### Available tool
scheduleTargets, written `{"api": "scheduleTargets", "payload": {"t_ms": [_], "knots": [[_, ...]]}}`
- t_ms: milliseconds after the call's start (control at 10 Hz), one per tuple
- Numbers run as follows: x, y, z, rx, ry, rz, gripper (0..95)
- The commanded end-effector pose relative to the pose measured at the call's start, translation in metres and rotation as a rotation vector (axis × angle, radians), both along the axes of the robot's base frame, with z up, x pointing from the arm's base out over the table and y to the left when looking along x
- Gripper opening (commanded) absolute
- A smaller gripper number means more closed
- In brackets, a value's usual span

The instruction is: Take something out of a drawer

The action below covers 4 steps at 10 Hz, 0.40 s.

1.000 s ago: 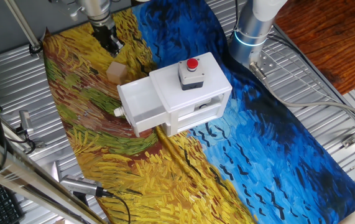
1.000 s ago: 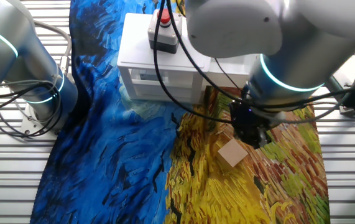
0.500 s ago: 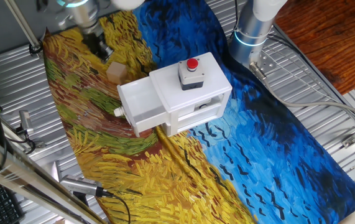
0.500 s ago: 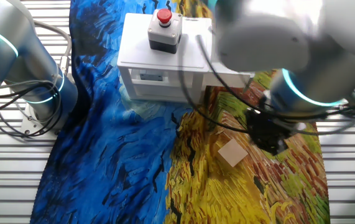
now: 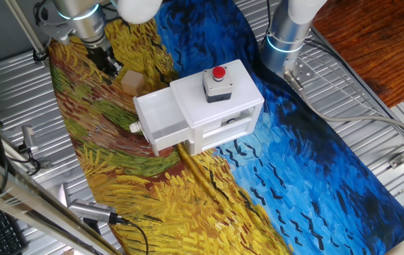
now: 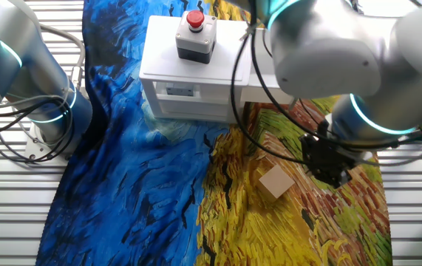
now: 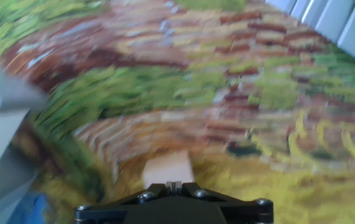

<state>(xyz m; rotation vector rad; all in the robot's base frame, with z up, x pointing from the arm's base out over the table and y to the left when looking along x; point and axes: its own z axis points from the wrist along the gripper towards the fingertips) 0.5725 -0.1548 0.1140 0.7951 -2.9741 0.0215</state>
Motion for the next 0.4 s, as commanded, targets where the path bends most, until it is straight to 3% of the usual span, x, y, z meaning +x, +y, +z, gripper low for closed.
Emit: {"api": "scheduleTargets", "payload": {"t_ms": [100, 400], "knots": [[-0.0026, 0.0001, 0.0001, -0.016, -0.004, -0.026, 0.0], [-0.0027, 0.0, 0.0001, -0.018, 0.007, -0.016, 0.0]]}}
